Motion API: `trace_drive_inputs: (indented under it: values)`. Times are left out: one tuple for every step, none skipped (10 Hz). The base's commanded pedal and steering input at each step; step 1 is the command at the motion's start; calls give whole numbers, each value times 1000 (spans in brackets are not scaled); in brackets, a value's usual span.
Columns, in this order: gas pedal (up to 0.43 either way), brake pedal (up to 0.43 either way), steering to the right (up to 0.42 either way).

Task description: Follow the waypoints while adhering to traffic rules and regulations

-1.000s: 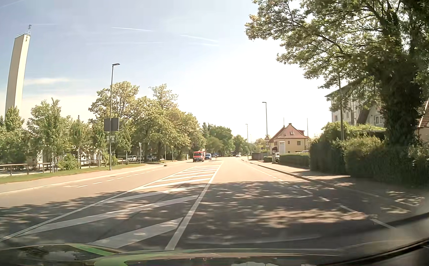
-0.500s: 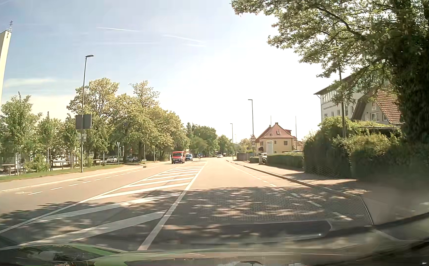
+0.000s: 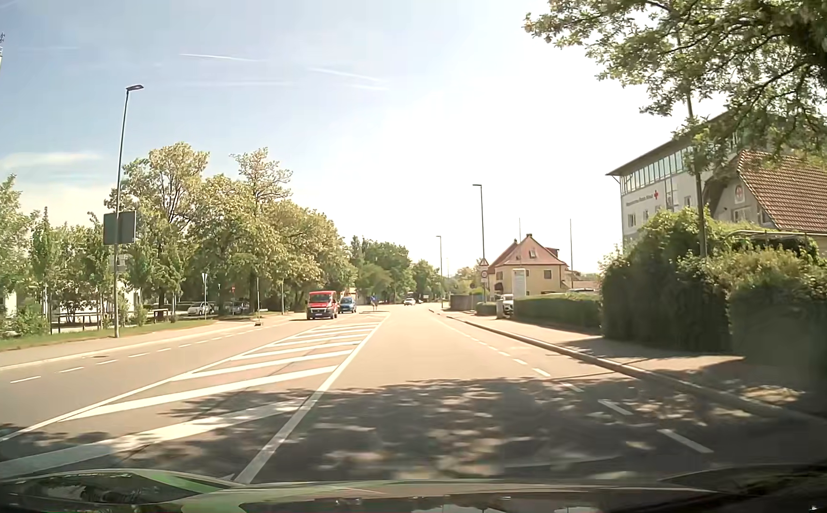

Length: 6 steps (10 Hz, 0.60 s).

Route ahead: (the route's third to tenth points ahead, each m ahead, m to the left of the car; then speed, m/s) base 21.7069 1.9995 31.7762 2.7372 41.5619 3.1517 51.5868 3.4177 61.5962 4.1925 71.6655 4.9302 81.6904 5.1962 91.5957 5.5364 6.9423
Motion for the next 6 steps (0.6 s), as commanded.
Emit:
trace_drive_inputs:
  values:
    - [220, 0, 4]
    - [220, 0, 3]
    - [220, 0, 3]
    - [209, 0, 3]
    - [197, 0, 3]
    - [197, 0, 1]
